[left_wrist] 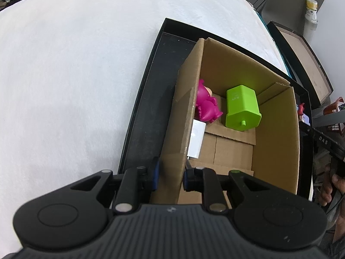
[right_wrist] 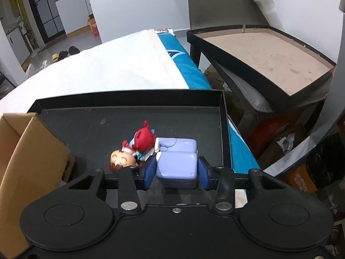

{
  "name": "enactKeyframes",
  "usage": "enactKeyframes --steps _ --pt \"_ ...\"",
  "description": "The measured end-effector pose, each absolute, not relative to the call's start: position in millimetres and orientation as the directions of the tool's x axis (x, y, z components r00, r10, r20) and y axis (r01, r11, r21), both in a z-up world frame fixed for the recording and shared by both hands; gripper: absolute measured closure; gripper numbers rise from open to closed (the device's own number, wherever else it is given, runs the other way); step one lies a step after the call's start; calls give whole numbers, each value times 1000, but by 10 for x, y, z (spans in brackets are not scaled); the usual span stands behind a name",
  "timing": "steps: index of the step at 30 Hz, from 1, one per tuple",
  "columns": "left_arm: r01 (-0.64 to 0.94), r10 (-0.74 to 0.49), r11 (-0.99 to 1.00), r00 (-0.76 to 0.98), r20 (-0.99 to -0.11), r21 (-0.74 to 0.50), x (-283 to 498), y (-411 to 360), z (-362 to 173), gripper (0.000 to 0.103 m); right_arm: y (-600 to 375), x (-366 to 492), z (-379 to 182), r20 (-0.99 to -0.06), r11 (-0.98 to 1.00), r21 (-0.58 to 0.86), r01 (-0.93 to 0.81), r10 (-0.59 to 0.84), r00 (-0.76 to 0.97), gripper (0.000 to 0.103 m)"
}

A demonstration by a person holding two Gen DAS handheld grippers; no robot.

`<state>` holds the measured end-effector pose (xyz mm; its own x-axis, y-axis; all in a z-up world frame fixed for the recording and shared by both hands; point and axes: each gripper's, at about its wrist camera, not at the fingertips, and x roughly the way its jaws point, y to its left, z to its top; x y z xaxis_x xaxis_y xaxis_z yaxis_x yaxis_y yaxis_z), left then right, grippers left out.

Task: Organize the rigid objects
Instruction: 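Lift the lavender block with the right gripper and carry it over the box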

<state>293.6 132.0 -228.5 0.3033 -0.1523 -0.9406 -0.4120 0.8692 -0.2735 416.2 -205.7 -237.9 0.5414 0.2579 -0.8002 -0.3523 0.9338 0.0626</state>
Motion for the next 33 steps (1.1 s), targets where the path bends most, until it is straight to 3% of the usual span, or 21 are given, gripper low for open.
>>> enactKeyframes --steps 12,33 --pt "-412 -139 873 304 -943 -261 2933 1293 -2262 84 -2134 3986 -2335 -855 946 80 -314 227 465 62" --pt "-406 -142 875 307 -941 -265 2922 1295 -2258 84 -2244 4017 -2417 -846 945 145 -292 272 458 60"
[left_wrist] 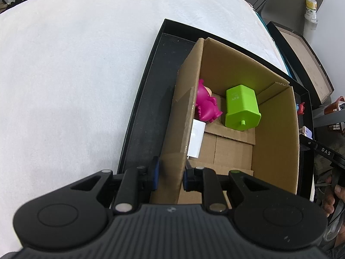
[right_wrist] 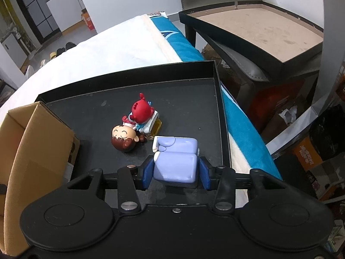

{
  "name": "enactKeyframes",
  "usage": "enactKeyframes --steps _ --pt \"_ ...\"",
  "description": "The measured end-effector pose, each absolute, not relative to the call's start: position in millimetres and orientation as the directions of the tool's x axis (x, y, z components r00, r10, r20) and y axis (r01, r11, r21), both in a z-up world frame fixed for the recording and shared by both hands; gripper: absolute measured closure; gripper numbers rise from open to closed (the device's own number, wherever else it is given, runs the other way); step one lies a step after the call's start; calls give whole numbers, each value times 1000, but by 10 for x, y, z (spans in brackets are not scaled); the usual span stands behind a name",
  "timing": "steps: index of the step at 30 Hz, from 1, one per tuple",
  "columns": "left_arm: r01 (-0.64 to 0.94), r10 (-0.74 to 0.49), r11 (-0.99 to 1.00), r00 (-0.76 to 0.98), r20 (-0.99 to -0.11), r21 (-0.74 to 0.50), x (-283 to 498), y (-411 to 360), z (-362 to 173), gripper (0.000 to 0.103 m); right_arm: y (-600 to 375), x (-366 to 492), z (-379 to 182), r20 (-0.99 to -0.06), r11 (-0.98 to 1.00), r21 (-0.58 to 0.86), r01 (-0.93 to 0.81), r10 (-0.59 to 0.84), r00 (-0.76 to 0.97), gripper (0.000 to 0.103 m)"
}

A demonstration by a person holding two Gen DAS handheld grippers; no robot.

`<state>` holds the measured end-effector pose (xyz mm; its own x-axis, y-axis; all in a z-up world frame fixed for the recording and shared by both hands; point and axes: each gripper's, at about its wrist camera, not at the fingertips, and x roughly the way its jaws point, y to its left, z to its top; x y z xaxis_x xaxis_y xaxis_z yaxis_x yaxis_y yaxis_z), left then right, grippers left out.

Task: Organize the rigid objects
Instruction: 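Lift the lavender block with the right gripper and carry it over the box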

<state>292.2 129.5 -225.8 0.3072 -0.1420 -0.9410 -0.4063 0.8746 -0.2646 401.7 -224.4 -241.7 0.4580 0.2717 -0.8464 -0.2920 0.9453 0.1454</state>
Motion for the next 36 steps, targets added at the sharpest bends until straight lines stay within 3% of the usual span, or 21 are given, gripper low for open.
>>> enactKeyframes --steps 14,36 --pt "-387 -154 881 308 -939 -272 2924 1296 -2250 84 -2305 3863 -2325 -861 967 163 -194 235 451 61" --pt "-361 -192 877 340 -921 -317 2847 1347 -2258 83 -1978 3594 -1624 -851 962 123 -242 228 473 61"
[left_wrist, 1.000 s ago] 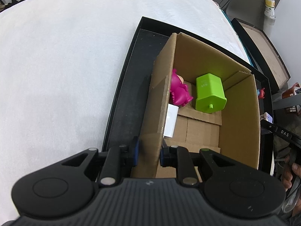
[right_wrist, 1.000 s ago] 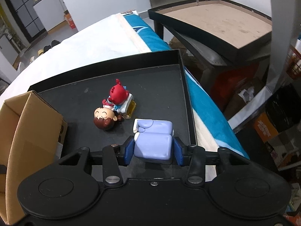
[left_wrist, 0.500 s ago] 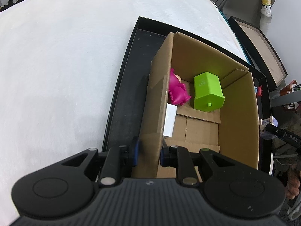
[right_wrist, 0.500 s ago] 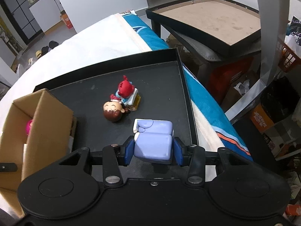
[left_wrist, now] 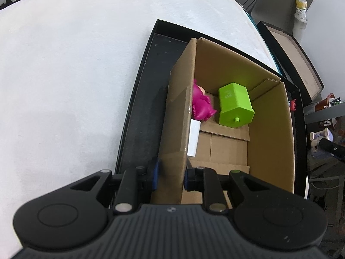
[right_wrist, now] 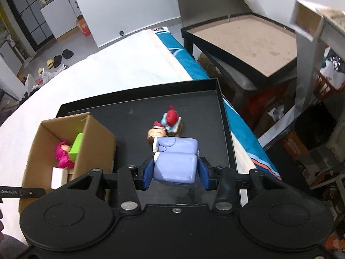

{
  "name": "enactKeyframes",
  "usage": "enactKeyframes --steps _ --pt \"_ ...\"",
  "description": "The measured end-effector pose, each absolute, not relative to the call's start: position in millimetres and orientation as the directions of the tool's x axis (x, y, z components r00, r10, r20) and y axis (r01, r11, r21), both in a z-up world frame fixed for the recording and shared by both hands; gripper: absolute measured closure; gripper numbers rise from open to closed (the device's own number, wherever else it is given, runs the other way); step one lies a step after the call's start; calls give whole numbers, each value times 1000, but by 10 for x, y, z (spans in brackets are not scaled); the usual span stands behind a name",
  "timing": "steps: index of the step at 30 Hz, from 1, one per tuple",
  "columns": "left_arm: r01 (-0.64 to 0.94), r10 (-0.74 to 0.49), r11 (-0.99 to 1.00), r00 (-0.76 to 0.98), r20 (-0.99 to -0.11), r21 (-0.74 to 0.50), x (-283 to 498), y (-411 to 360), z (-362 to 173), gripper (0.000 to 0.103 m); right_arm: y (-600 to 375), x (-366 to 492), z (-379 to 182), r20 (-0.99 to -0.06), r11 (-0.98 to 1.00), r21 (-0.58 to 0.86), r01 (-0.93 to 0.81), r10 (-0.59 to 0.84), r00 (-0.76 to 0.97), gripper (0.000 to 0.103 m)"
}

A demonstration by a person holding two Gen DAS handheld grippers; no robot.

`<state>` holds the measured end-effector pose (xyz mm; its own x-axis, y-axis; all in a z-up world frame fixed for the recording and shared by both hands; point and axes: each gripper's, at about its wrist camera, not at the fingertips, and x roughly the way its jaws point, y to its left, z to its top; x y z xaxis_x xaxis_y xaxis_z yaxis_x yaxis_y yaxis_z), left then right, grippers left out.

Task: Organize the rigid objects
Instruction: 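Lift the lavender block with the right gripper and carry it over the box, then lower the lavender block into the box beside the charger and open the right gripper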

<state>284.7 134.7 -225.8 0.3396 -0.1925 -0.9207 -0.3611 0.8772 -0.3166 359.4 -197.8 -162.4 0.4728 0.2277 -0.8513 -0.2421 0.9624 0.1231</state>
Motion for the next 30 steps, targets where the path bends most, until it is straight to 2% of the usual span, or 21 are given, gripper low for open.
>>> enactKeyframes --steps 16,30 --pt "-364 -232 859 348 -908 -359 2805 1389 -2271 81 -1479 3413 -1161 -842 941 83 -327 242 483 61" --pt "-333 -250 868 348 -904 -368 2783 1307 -2267 80 -923 3306 -1153 -847 918 99 -383 280 452 60"
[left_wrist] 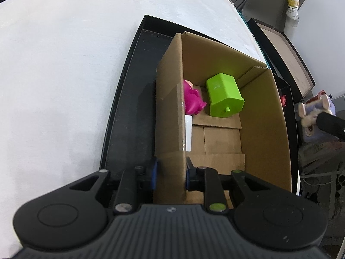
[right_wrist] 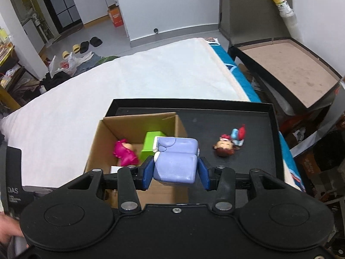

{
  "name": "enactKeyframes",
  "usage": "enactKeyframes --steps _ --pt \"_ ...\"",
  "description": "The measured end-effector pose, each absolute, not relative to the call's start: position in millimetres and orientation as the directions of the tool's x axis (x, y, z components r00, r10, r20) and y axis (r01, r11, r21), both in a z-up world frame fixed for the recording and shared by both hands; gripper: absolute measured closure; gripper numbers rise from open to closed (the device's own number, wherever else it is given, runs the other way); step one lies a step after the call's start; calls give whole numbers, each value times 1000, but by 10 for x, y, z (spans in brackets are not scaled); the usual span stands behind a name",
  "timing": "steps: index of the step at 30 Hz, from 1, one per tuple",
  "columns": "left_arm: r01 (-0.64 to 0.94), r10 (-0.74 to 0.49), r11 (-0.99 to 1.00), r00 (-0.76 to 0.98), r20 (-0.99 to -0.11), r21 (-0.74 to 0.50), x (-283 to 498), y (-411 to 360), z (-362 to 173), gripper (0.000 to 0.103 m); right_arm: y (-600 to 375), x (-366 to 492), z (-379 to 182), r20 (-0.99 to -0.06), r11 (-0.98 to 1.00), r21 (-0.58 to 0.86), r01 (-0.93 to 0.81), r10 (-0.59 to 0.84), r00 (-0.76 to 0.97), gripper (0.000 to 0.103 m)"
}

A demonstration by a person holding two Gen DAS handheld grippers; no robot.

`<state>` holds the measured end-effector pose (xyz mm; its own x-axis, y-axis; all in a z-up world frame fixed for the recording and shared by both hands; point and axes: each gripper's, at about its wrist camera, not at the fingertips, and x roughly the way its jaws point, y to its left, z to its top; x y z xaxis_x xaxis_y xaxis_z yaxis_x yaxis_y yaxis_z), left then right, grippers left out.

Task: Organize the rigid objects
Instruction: 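Lower the lavender block into the box beside the charger and open the right gripper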

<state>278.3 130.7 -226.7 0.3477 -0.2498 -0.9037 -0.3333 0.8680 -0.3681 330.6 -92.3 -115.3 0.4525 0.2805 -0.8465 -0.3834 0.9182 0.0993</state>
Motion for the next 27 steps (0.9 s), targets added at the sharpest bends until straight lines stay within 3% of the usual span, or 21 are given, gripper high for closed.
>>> enactKeyframes --steps 27 --pt "-291 -296 871 329 -897 -395 2812 1385 -2271 80 -132 3301 -1805 -903 903 135 -407 281 325 60"
